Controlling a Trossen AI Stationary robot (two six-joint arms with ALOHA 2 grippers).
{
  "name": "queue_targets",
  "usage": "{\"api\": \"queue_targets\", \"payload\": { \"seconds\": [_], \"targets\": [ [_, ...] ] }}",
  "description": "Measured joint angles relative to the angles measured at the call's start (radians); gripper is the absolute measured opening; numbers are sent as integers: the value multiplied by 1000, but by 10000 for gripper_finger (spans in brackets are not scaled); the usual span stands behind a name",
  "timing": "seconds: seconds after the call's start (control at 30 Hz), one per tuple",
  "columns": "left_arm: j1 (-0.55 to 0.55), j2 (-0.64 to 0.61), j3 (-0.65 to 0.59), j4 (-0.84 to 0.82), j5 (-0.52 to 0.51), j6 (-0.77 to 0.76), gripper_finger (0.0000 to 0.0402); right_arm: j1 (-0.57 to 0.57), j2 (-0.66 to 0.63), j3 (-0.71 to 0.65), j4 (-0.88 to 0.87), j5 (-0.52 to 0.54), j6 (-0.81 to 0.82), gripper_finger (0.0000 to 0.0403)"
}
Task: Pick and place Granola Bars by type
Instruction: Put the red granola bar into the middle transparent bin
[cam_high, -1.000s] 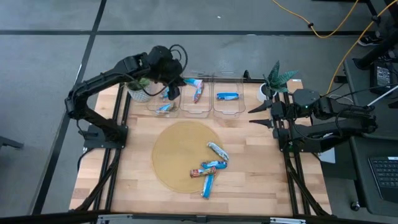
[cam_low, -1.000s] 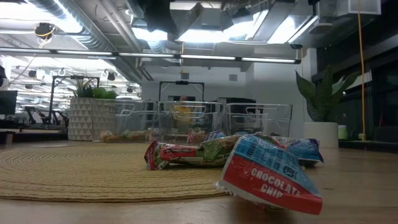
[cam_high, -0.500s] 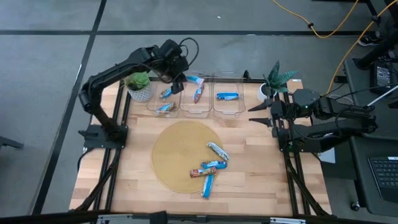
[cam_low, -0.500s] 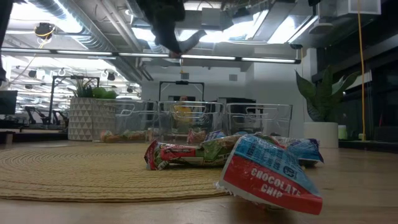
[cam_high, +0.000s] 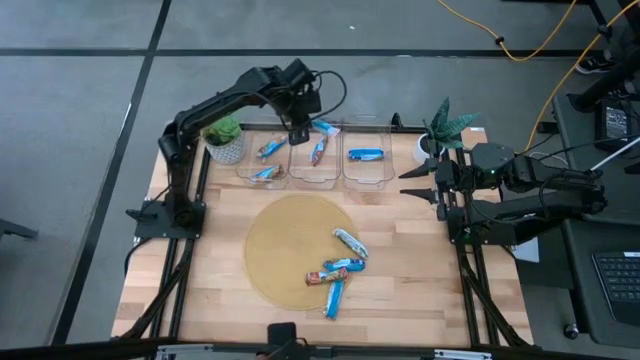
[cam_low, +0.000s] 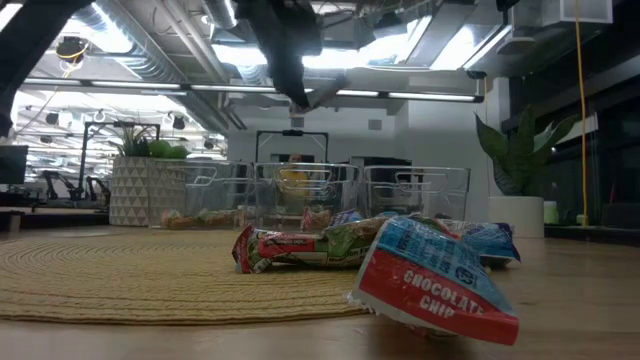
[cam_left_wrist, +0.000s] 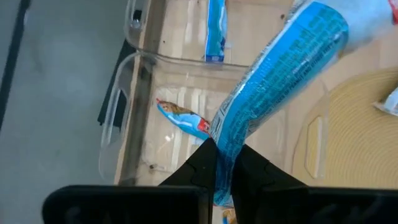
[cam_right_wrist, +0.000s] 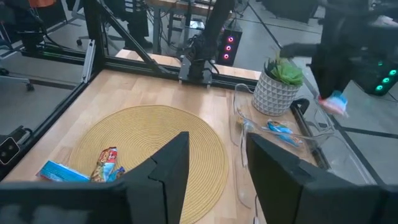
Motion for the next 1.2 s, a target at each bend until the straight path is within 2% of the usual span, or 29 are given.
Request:
{"api": "queue_targets", "payload": {
  "seconds": [1.2],
  "targets": [
    [14, 246, 0, -7, -8, 26, 22, 0, 0, 0, -8, 0, 53, 161]
  ]
}}
